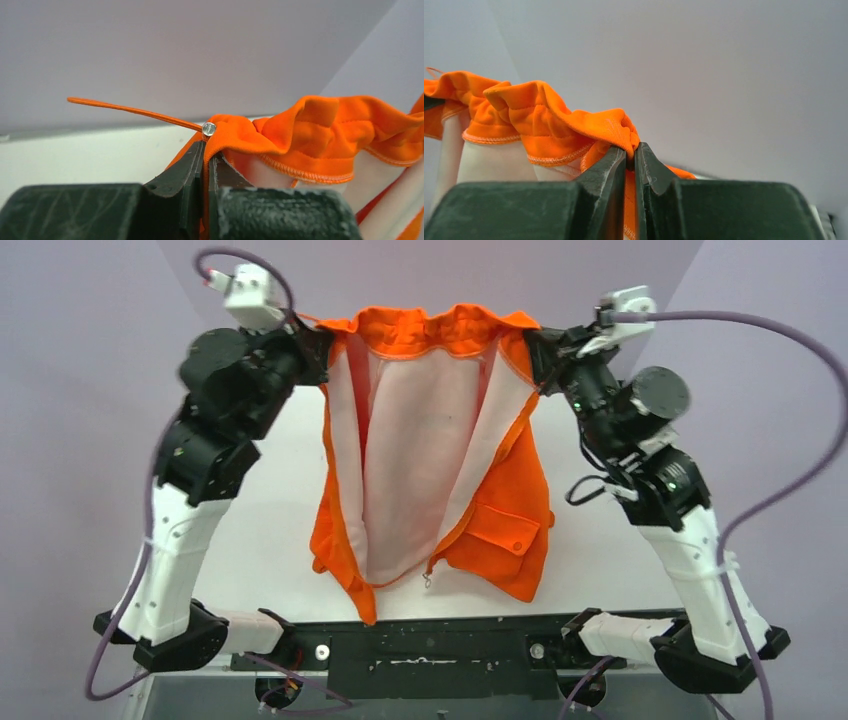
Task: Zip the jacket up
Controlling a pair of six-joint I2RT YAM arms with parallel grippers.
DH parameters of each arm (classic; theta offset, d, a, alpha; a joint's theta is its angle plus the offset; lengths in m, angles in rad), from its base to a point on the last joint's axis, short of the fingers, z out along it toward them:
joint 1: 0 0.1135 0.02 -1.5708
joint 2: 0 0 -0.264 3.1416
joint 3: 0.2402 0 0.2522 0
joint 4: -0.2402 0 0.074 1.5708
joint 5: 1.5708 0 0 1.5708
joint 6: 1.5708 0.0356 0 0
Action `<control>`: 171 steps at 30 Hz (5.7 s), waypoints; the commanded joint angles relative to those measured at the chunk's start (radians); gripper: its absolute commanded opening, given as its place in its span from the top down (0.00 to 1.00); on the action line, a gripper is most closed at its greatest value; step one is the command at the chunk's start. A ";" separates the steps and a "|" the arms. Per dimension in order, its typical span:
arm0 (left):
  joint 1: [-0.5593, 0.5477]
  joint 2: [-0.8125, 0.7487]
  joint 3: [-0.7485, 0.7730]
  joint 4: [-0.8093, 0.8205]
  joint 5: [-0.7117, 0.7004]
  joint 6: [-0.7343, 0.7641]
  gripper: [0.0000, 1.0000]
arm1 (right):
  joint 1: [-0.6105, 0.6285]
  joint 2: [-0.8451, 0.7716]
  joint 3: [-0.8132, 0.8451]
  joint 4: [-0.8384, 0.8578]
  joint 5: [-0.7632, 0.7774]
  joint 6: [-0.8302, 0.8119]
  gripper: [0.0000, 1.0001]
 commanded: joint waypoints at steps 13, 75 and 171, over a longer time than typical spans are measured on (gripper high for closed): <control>0.073 0.179 -0.527 0.255 -0.300 -0.188 1.00 | -0.300 0.408 -0.189 0.061 -0.003 0.149 1.00; -0.282 -0.164 -1.116 0.136 -0.070 -0.381 0.19 | 0.131 -0.106 -0.976 0.061 0.089 0.446 0.10; -0.515 0.364 -1.268 0.325 -0.152 -0.555 0.79 | 0.244 -0.201 -1.197 0.002 0.160 0.602 0.13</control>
